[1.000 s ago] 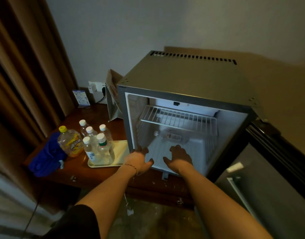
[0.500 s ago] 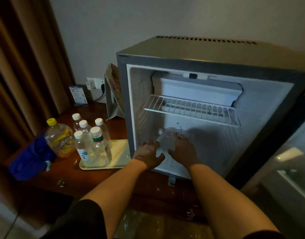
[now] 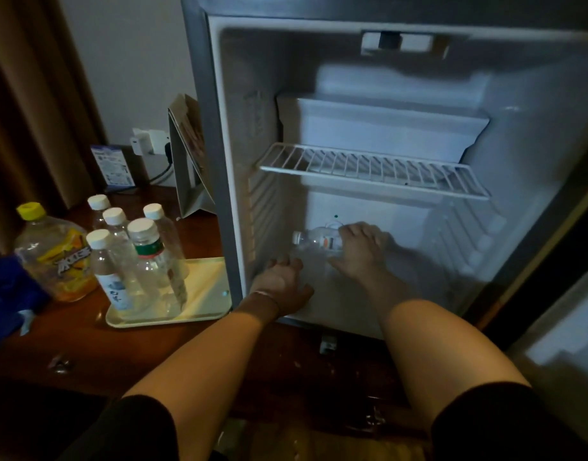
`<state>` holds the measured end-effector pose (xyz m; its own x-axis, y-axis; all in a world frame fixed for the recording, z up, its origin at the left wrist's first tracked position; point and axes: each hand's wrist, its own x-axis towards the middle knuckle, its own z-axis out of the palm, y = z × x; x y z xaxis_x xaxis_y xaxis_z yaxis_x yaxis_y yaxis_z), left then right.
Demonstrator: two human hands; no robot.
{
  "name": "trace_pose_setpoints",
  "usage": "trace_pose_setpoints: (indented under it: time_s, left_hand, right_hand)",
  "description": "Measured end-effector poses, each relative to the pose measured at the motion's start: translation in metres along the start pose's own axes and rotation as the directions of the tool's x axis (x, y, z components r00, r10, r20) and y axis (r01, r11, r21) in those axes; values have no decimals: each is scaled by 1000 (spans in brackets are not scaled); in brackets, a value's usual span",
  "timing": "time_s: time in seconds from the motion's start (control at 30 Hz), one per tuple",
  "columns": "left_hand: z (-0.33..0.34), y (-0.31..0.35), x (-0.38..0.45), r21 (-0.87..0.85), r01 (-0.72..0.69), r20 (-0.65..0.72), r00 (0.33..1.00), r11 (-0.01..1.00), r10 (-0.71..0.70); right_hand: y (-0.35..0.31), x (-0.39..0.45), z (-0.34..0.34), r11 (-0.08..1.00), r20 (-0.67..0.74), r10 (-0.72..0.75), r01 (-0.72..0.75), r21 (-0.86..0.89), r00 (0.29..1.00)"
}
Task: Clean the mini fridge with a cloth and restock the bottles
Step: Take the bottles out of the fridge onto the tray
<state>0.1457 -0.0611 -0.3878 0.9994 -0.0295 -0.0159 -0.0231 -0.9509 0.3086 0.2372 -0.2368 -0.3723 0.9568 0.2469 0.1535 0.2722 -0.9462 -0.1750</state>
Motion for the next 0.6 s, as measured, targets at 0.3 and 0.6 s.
trace_pose_setpoints:
  time_s: [0.3,0.6]
  left_hand:
    - [-19,1,-19,-41,11,12,1000,999,-11]
    - [-48,4,-61,-24,15,91,996,1000,-13]
  right_hand:
    - [-10,-10,-16,1000,63,-4,4,-7,998]
    - [-23,-65,-33,994,182,-43,60,-89,982]
